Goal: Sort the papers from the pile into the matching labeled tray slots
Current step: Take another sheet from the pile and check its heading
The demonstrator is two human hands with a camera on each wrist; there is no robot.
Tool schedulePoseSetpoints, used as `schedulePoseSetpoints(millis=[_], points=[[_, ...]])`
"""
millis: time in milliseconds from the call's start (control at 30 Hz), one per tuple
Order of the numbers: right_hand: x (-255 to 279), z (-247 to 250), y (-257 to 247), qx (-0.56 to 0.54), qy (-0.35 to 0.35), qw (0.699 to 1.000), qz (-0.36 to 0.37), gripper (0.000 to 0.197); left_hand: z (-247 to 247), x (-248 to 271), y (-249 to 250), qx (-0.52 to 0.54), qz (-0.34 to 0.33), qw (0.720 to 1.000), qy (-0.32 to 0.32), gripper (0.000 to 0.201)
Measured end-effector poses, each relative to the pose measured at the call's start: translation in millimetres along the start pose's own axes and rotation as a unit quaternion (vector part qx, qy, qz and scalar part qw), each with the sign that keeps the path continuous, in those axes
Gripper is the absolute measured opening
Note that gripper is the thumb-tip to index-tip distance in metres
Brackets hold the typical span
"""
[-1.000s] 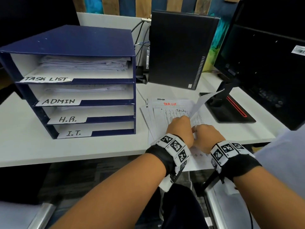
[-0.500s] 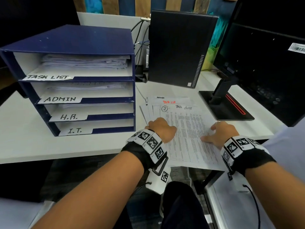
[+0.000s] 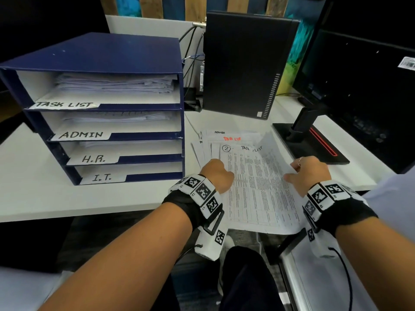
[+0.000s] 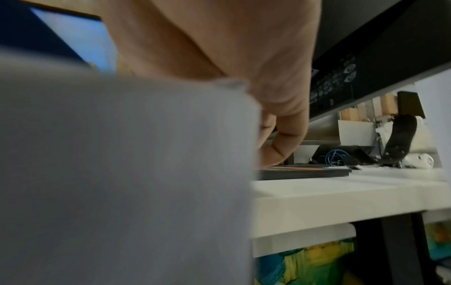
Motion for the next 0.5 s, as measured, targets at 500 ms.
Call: schedulePoseSetpoints(millis=[500], points=[[49.3,39.2,-12.8,-0.406,-0.001,0.91,0.088,0.006,46.8,30.9,-12.3,0.351,-0.053,0.926,0.127,0.026]])
Point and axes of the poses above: each hand's wrist, its own x-axis away from the middle knuckle, its own z-axis out of the back of the hand, y = z × x, the point moved 10 cm from there along -x, towards the middle knuckle, and after that the axes turned 2 degrees about -x, right-handed, at the moved point
